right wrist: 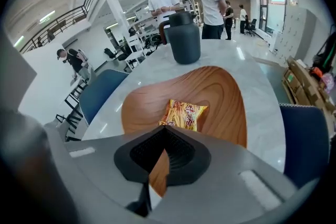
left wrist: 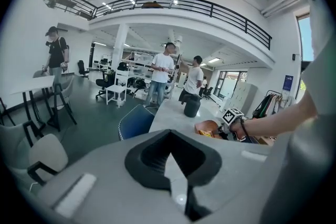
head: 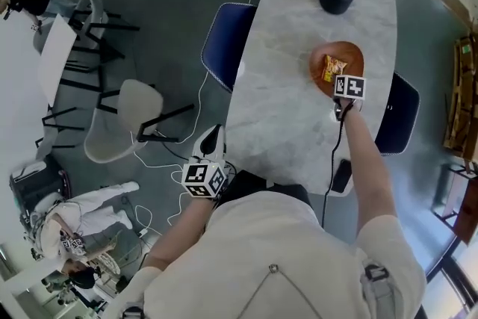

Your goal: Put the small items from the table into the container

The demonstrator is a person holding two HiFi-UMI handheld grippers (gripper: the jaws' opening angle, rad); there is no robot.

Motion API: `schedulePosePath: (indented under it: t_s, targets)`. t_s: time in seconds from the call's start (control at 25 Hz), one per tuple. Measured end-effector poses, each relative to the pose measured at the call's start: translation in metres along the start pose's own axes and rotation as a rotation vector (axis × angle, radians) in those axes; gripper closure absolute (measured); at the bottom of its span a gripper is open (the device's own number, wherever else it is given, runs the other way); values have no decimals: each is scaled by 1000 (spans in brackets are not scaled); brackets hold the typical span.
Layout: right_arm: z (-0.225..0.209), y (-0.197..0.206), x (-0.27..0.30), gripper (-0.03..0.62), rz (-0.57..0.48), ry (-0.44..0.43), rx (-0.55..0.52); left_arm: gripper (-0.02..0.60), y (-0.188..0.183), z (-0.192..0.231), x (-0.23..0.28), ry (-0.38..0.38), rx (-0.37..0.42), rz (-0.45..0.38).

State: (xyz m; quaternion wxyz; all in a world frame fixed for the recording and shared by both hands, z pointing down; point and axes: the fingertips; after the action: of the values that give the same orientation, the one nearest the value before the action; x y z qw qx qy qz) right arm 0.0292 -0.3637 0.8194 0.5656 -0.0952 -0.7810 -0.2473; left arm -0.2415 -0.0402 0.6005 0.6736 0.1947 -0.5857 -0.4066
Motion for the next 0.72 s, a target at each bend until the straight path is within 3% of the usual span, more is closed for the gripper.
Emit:
schedulePosePath:
  t_s: [0.24,0.48,0.72]
  targets:
    - [-22,0,9,559,65,140,-59,577,-1,-6,-6,-23,15,3]
    - [-26,1,5,482,47,175,-57,577,1,-6,-9,-18,25,-9]
    - [-19,-16,-53,494,-154,178,-14,577,-9,-14,-6,37,54,-45]
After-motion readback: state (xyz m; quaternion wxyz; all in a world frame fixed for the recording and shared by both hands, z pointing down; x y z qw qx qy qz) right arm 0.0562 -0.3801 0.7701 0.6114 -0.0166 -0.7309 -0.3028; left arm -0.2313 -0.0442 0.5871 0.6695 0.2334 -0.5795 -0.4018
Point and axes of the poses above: the fingertips, and each gripper's own axes: x forward along the fingers, z to its left, y out of its underside, and after that the axes turned 10 degrees about z, right-handed
